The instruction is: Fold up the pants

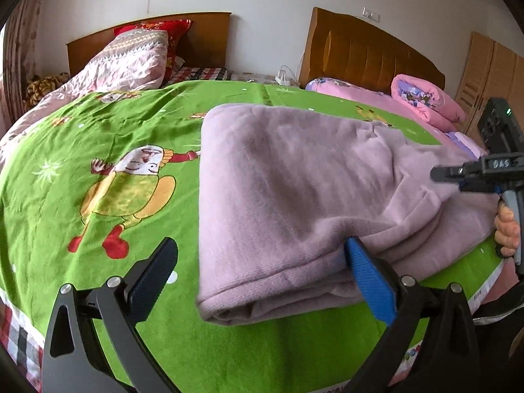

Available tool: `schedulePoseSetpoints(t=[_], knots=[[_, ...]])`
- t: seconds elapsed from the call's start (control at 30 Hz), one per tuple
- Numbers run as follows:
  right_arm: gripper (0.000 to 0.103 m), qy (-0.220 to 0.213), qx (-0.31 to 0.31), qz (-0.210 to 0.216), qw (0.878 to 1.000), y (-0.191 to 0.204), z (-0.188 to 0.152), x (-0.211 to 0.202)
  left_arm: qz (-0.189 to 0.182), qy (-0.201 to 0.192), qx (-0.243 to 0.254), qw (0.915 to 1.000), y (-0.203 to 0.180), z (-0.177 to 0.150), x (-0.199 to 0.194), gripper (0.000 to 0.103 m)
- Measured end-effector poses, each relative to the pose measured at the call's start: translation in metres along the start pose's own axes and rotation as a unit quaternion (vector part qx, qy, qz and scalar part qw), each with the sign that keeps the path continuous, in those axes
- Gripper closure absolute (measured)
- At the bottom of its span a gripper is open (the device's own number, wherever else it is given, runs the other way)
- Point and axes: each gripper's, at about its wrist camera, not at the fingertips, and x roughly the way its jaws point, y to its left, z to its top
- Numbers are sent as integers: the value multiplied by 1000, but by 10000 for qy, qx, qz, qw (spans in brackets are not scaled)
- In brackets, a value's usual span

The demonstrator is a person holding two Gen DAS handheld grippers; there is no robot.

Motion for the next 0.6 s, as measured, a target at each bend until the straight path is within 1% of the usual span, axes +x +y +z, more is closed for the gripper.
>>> schedulePoseSetpoints(t=[0.07,0.17,0.23,0.3,0.43,0.53,0.6], knots=[[82,-99,-91,-24,9999,7,4,-6,54,-32,73,10000,-3,3,-5,1],[82,-198,5,-156,9997,2,-2,-19,77,-91,207,9997,-9,8,-13,1],[83,-97,124,-297,9994,-13,-10,-18,109,-84,323,9994,-14,9,-16,1],[85,88,352,-407,9985,-29,-20,-8,128,-10,361,9993,-15,9,-14,1],[85,71,420,-319,9986,-35,-22,-7,186,158,443,9987,-16,9,-8,1],[85,126,396,-289,9987,-38,-25,-7,315,133,609,9976,-18,14,-14,1],[83,160,437,-216,9987,-41,-26,-6,396,27,596,9974,-15,20,-21,2]])
